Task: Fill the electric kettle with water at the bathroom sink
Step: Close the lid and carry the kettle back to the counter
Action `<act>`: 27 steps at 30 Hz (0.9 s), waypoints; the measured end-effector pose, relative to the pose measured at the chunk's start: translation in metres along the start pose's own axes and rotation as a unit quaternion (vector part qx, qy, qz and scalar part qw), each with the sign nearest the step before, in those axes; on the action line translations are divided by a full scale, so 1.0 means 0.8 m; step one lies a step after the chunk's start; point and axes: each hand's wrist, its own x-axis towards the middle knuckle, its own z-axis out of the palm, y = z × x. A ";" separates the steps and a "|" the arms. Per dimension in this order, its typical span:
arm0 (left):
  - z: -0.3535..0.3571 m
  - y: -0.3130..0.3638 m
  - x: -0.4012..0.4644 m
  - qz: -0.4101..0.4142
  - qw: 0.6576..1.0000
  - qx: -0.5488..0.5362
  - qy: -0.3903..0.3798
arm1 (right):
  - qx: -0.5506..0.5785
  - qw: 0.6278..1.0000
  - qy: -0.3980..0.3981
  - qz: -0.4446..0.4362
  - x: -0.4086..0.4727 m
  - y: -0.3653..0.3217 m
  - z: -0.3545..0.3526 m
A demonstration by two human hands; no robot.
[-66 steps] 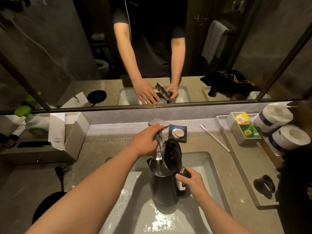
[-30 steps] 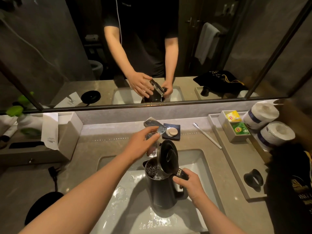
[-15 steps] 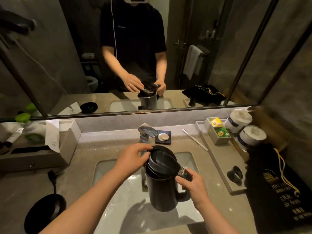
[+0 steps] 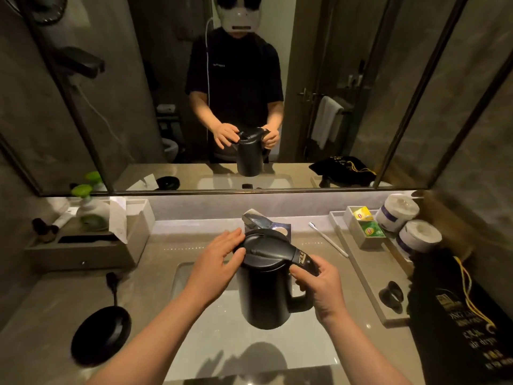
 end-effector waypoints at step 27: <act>-0.165 -0.086 -0.158 -0.260 0.882 -0.298 0.255 | -0.235 0.905 -0.344 -0.088 -0.014 0.004 0.228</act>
